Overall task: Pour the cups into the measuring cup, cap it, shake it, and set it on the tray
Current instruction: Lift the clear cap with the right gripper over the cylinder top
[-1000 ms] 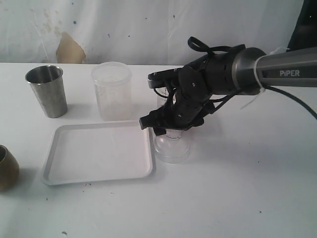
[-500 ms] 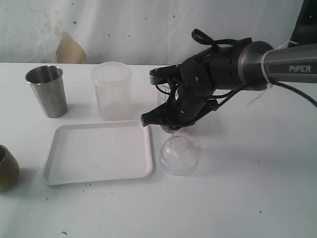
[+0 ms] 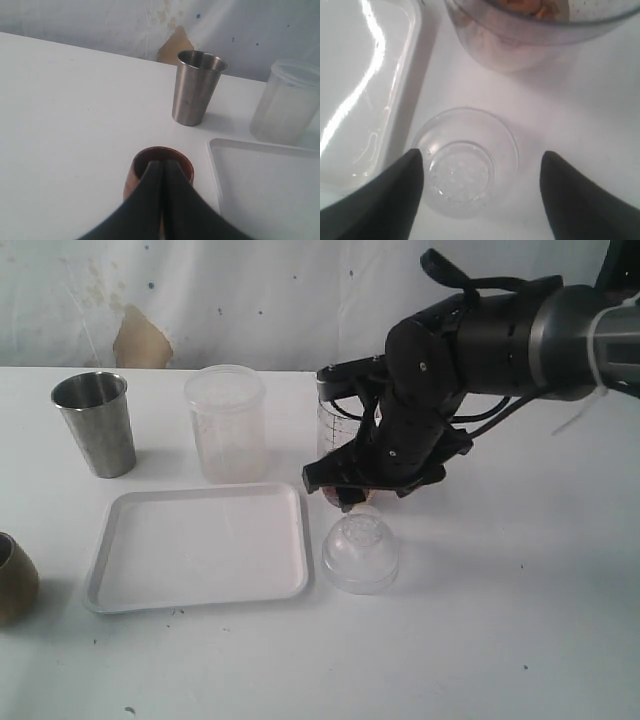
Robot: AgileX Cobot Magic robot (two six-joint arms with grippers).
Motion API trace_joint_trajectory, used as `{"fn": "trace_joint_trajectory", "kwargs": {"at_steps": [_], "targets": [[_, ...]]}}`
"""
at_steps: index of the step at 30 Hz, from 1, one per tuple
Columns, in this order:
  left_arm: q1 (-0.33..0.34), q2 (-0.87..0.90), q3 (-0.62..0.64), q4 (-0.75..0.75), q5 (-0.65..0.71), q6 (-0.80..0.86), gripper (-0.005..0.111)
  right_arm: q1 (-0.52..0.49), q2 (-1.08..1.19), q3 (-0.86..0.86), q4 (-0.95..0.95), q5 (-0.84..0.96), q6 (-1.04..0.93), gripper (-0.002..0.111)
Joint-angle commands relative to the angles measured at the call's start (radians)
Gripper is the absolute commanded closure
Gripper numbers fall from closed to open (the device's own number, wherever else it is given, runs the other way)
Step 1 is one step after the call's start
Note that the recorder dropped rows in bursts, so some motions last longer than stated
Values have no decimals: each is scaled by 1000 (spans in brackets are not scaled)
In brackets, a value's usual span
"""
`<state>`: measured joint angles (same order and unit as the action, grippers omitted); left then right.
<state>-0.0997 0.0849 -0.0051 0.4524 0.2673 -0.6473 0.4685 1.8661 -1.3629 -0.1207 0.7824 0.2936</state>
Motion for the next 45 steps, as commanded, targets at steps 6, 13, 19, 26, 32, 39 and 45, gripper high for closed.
{"fn": "trace_joint_trajectory", "kwargs": {"at_steps": [6, 13, 19, 26, 32, 39, 45], "targets": [[-8, -4, 5, 6, -4, 1, 106, 0, -8, 62, 35, -56, -10, 46], [-8, -4, 5, 6, -4, 1, 106, 24, 9, 62, 38, -73, -10, 46], [-8, -4, 5, 6, -4, 1, 106, 39, 45, 62, 38, -72, -10, 46], [-8, -4, 5, 6, -4, 1, 106, 39, 49, 62, 38, -62, -10, 46], [-8, -4, 5, 6, -4, 1, 106, 39, 49, 62, 35, -54, -10, 55], [-8, -4, 5, 6, -4, 1, 106, 39, 42, 62, 35, -35, -29, 90], [-8, -4, 5, 6, -4, 1, 106, 39, -12, 60, 35, -32, -55, 108]]}}
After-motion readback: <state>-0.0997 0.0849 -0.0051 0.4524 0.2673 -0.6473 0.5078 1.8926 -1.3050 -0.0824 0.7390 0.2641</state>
